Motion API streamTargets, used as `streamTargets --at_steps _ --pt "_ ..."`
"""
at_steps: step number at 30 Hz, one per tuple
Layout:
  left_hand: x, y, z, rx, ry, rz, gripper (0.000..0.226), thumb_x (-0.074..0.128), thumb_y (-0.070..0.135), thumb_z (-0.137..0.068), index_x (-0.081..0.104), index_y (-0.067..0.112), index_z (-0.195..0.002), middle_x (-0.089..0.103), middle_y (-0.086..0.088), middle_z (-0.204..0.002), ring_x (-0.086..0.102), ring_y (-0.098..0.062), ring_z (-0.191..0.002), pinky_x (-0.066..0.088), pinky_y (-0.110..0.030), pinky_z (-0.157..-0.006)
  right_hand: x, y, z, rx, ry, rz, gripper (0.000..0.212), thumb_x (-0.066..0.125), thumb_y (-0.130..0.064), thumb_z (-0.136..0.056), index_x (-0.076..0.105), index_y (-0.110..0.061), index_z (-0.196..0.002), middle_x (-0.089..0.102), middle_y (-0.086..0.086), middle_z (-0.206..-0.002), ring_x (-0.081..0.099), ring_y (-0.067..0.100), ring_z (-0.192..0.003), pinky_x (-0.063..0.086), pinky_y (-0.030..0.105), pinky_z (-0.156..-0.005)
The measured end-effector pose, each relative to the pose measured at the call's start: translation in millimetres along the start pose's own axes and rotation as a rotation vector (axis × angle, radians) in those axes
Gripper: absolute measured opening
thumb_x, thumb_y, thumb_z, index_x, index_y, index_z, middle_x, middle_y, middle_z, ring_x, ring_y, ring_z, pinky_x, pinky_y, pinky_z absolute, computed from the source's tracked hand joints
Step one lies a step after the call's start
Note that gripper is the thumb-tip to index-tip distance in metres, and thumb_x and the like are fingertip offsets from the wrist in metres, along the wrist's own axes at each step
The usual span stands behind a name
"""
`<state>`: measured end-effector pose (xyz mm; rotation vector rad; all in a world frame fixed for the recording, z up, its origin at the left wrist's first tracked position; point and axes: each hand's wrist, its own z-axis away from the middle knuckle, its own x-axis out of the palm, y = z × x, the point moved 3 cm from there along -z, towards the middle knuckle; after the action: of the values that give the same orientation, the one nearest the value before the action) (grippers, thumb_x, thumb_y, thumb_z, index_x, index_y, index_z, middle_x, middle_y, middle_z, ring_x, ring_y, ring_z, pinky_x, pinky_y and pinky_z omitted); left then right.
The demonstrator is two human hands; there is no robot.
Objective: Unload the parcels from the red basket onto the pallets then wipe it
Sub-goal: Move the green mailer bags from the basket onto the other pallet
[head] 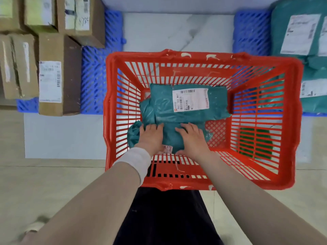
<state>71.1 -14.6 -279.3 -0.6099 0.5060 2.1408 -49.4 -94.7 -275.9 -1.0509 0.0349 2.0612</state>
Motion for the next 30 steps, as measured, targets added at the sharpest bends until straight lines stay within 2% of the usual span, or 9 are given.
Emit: streamTargets --at_steps 6,12,16,19,22,25,27,28,30 --pt "-1 -6 -14 0.047 0.047 -0.031 0.09 0.072 0.044 -0.069 0.023 0.021 -0.141 0.045 -0.012 -0.132 0.038 -0.031 -0.126 0.02 -0.05 -0.108 0 2 -22 -0.044 0.024 0.202 0.093 0.076 -0.044 -0.065 0.029 -0.019 -0.141 0.039 0.005 -0.136 0.031 0.025 -0.126 0.021 0.039 -0.105" --pt "-33 3 23 0.164 0.103 0.059 0.089 0.073 0.044 -0.067 0.027 0.023 -0.14 0.048 -0.01 -0.131 0.041 -0.029 -0.125 0.023 -0.046 -0.108 -45 5 12 -0.069 0.039 0.104 0.093 0.078 -0.044 -0.062 0.034 -0.016 -0.139 0.045 0.006 -0.128 0.034 0.026 -0.12 0.025 0.036 -0.101" --pt "-82 20 66 0.375 0.449 0.194 0.08 0.075 0.033 -0.07 0.036 0.019 -0.139 0.036 -0.008 -0.145 0.027 -0.025 -0.136 0.018 -0.038 -0.113 -94 24 54 0.041 0.093 -0.088 0.096 0.082 -0.044 -0.057 0.039 -0.013 -0.138 0.048 0.01 -0.127 0.038 0.027 -0.118 0.029 0.035 -0.102" --pt "-119 33 100 0.468 0.72 0.334 0.074 0.076 0.032 -0.071 0.042 0.015 -0.135 0.025 -0.009 -0.152 0.013 -0.025 -0.143 0.012 -0.04 -0.115 -128 39 86 0.09 0.174 -0.274 0.094 0.086 -0.039 -0.056 0.044 -0.01 -0.135 0.05 0.013 -0.125 0.042 0.028 -0.117 0.029 0.032 -0.101" --pt "-144 49 119 0.442 0.817 0.413 0.077 0.076 0.039 -0.07 0.044 0.011 -0.135 0.022 -0.011 -0.153 0.01 -0.026 -0.143 0.011 -0.043 -0.115 -153 53 115 0.082 0.234 -0.41 0.09 0.088 -0.033 -0.054 0.048 -0.01 -0.132 0.054 0.012 -0.119 0.049 0.025 -0.111 0.035 0.032 -0.1" --pt "-157 74 122 0.379 0.643 0.546 0.084 0.074 0.043 -0.07 0.036 0.015 -0.14 0.018 -0.005 -0.155 0.007 -0.018 -0.144 0.006 -0.037 -0.117 -167 72 140 0.047 0.221 -0.57 0.083 0.088 -0.026 -0.054 0.051 -0.015 -0.128 0.057 0.005 -0.117 0.053 0.017 -0.107 0.038 0.026 -0.098" --pt "-158 96 122 0.394 0.426 0.696 0.081 0.073 0.035 -0.074 0.031 0.018 -0.141 0.025 0.0 -0.152 0.019 -0.012 -0.141 0.015 -0.028 -0.115 -175 90 155 0.024 0.19 -0.678 0.079 0.088 -0.023 -0.056 0.052 -0.021 -0.126 0.057 -0.003 -0.116 0.054 0.008 -0.104 0.039 0.02 -0.096" --pt "-158 110 122 0.402 0.317 0.786 0.076 0.071 0.03 -0.077 0.031 0.019 -0.141 0.034 0.002 -0.145 0.032 -0.005 -0.134 0.025 -0.02 -0.109 -180 100 163 0.005 0.171 -0.727 0.078 0.087 -0.022 -0.056 0.052 -0.023 -0.126 0.057 -0.006 -0.116 0.054 0.003 -0.103 0.039 0.017 -0.096" --pt "-158 142 120 0.424 0.154 0.932 0.067 0.067 0.019 -0.081 0.032 0.018 -0.138 0.045 0.005 -0.13 0.052 0.015 -0.104 0.04 -0.003 -0.083 -190 125 175 -0.043 0.133 -0.792 0.077 0.087 -0.018 -0.058 0.052 -0.023 -0.127 0.057 -0.009 -0.118 0.054 -0.007 -0.102 0.04 0.01 -0.092"
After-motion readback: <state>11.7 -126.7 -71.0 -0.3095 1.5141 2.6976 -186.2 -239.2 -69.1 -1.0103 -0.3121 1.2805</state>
